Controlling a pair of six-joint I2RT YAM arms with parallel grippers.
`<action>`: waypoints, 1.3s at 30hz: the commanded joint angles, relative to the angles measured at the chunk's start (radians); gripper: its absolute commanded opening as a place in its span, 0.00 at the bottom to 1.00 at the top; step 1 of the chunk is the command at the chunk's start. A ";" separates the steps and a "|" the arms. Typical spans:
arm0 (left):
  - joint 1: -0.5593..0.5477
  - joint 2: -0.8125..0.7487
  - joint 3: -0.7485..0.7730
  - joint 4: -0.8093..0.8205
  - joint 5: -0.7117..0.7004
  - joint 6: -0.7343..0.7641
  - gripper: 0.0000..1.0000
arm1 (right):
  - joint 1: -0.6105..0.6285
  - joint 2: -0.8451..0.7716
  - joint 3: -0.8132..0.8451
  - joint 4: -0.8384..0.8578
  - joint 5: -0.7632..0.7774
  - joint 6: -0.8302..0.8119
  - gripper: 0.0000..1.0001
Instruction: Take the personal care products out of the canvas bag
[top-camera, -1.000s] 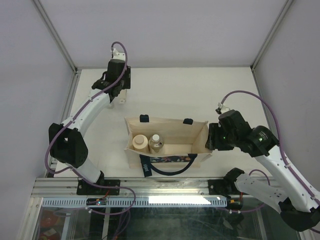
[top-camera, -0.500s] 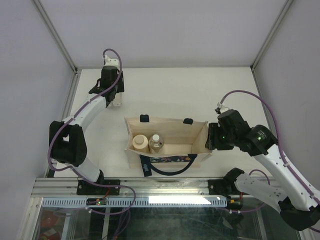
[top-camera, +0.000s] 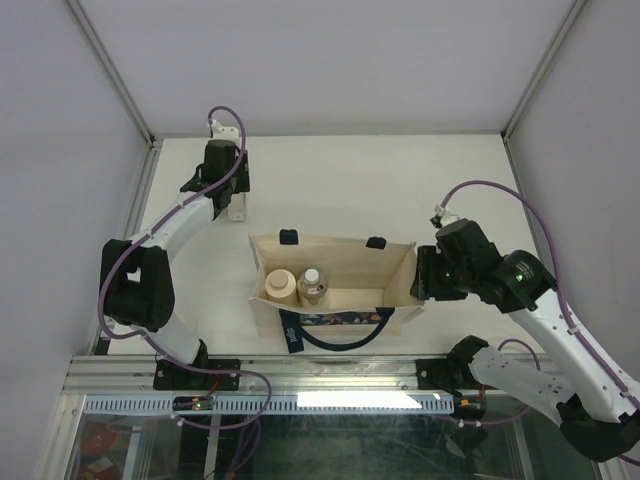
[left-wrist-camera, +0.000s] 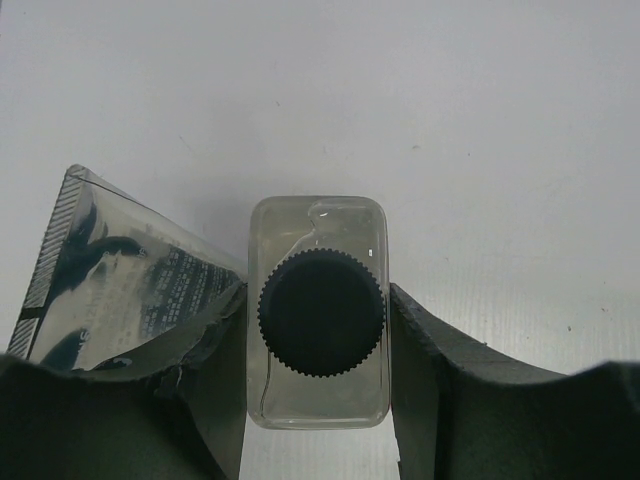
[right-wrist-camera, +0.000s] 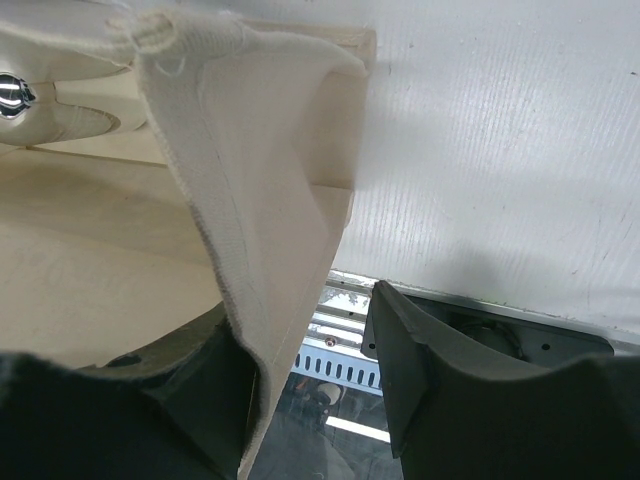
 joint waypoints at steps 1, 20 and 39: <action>0.013 -0.042 0.038 0.136 -0.026 -0.031 0.44 | 0.003 -0.019 0.039 -0.003 0.034 -0.012 0.50; 0.009 -0.305 0.237 -0.267 0.201 -0.243 0.95 | 0.002 -0.078 0.006 -0.026 -0.059 0.023 0.57; -0.513 -0.589 0.091 -0.434 0.207 -0.437 0.90 | 0.002 -0.159 -0.177 0.001 -0.283 0.093 0.74</action>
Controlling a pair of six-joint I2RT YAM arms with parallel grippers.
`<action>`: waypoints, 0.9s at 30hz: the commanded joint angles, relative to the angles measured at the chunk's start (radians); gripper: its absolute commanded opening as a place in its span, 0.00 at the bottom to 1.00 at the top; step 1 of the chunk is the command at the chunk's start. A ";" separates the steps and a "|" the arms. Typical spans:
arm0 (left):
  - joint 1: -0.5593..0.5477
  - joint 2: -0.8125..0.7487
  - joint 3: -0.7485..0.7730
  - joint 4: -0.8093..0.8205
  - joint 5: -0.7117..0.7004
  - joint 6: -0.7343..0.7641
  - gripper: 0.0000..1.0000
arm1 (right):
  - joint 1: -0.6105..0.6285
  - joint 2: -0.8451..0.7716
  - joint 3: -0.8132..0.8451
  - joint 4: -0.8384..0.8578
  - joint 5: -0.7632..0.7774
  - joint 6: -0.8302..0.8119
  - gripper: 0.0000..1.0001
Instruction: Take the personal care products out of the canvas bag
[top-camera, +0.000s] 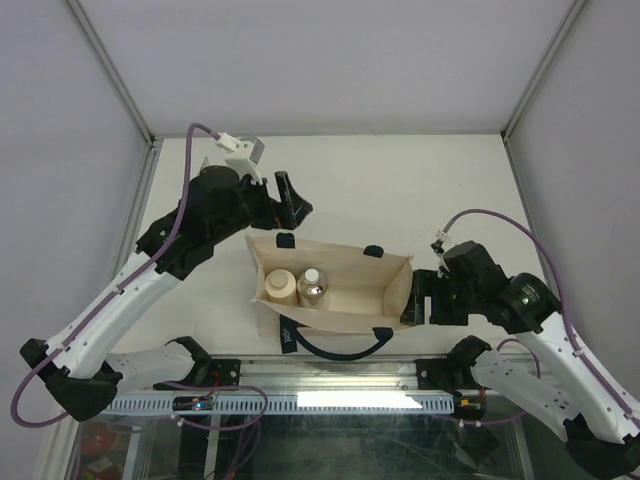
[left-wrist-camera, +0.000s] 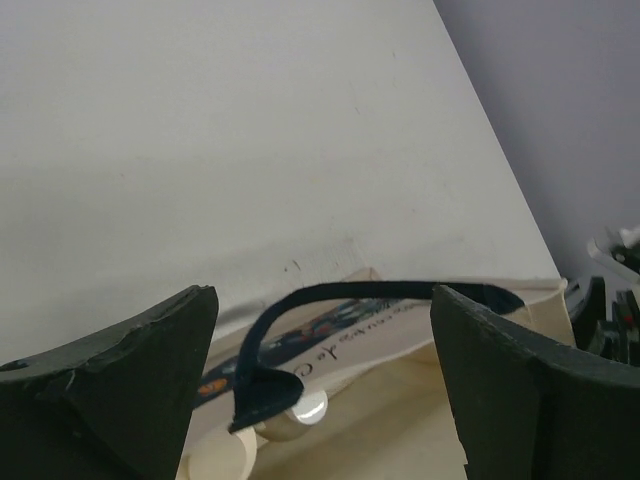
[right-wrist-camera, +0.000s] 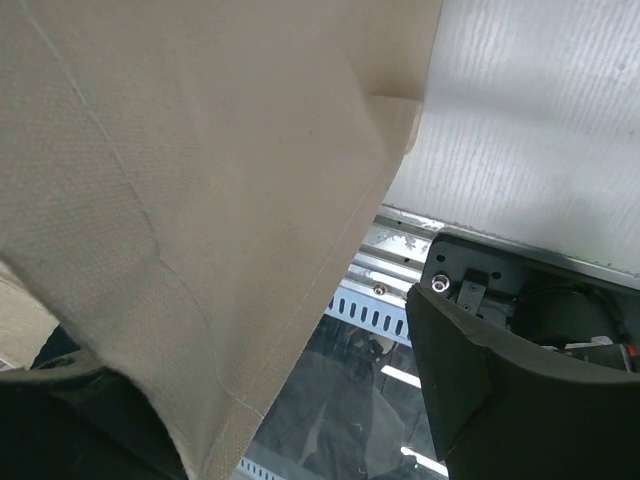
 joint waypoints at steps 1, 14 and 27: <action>-0.108 -0.064 0.010 -0.068 -0.057 -0.034 0.90 | 0.003 -0.016 -0.033 0.019 -0.067 0.021 0.74; -0.427 -0.093 0.000 -0.189 -0.086 -0.121 0.88 | 0.003 -0.039 -0.074 0.037 -0.059 0.009 0.74; -0.579 0.149 -0.014 -0.328 -0.348 -0.222 0.93 | 0.003 -0.040 -0.038 -0.007 0.004 -0.002 0.74</action>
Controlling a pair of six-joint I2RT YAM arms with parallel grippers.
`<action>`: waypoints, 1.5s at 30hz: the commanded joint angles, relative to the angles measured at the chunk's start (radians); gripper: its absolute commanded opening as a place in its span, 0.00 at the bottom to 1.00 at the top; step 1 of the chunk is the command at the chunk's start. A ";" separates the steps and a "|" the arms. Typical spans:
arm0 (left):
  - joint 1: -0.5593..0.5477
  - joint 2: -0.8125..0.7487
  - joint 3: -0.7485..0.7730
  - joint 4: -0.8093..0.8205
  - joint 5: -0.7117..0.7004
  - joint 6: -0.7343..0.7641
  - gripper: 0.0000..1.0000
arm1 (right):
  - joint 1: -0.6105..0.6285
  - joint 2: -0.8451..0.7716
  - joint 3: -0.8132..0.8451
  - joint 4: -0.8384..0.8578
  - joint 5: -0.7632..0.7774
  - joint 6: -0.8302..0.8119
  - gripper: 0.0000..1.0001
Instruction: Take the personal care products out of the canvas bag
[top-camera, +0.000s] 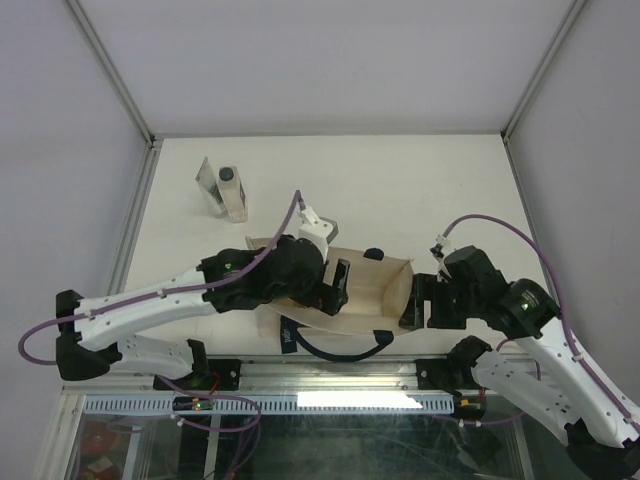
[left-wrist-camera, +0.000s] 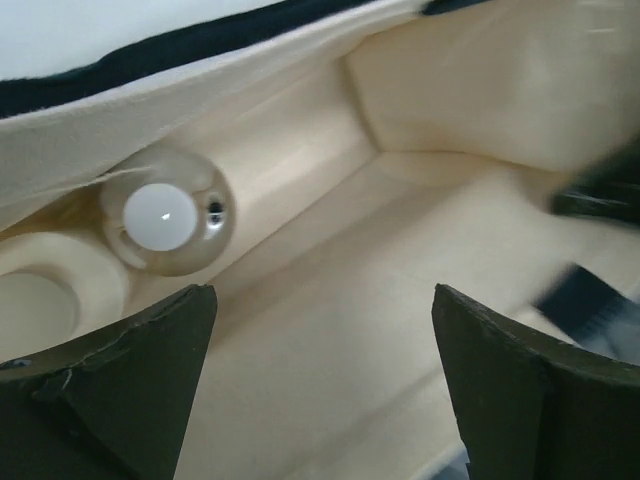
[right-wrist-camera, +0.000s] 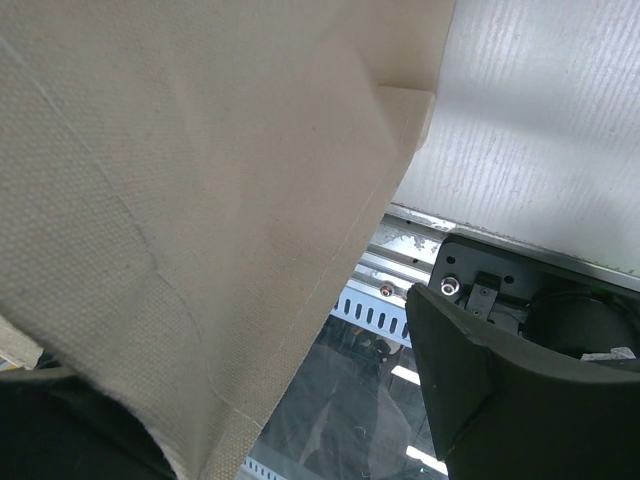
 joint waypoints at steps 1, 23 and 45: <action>-0.005 0.119 0.072 -0.134 -0.184 -0.081 0.97 | 0.003 0.008 0.029 -0.037 0.042 -0.017 0.74; 0.093 0.381 0.085 -0.118 -0.218 -0.039 0.95 | 0.003 0.063 0.056 -0.036 0.066 -0.075 0.74; 0.093 0.487 -0.053 -0.079 -0.146 -0.028 0.93 | 0.003 0.081 0.067 -0.032 0.084 -0.080 0.75</action>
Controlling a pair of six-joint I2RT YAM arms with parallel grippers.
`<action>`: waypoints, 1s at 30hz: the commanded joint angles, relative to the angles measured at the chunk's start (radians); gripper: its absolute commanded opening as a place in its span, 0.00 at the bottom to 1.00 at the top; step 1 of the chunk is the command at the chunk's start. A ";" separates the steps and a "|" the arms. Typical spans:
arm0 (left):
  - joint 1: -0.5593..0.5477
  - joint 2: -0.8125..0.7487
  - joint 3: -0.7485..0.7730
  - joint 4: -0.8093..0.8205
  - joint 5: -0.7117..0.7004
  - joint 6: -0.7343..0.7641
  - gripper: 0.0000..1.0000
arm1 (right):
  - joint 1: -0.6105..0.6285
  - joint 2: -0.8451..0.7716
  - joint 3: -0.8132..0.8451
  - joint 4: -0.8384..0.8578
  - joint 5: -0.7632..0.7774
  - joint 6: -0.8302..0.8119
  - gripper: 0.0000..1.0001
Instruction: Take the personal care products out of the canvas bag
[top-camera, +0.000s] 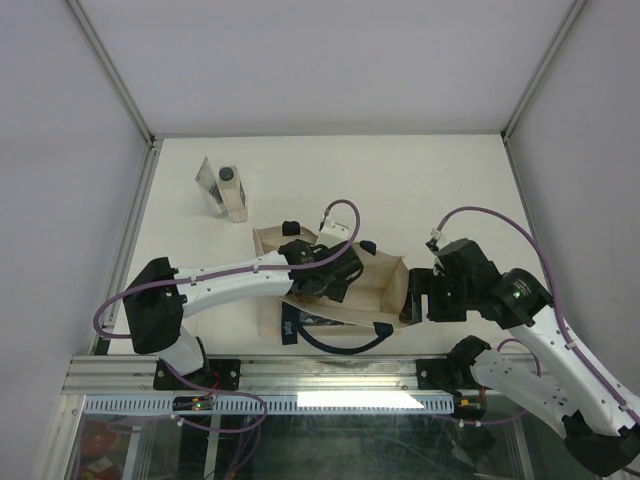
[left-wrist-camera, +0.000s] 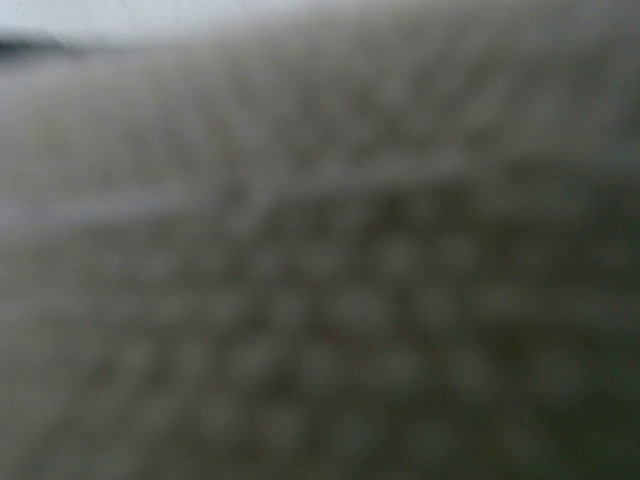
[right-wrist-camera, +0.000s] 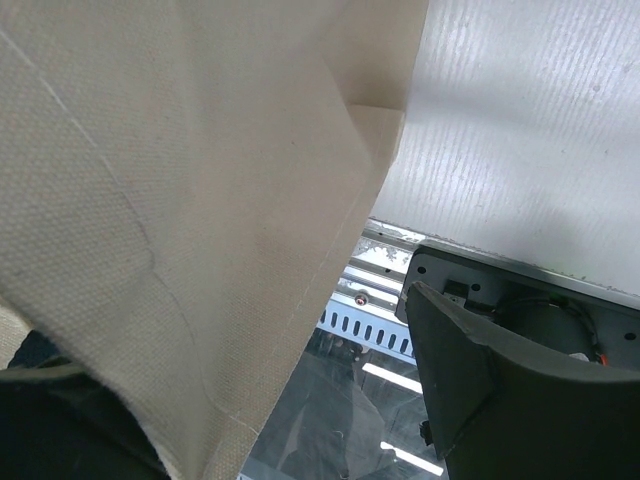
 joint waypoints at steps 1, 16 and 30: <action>-0.001 0.044 -0.057 -0.018 0.112 0.019 0.90 | 0.002 0.005 0.029 -0.028 0.024 -0.025 0.74; -0.045 0.076 0.095 0.007 0.075 0.102 0.65 | 0.003 0.042 0.052 -0.016 0.044 -0.044 0.75; -0.043 0.104 0.011 0.017 0.086 0.079 0.85 | 0.003 0.043 0.060 -0.008 0.054 -0.052 0.75</action>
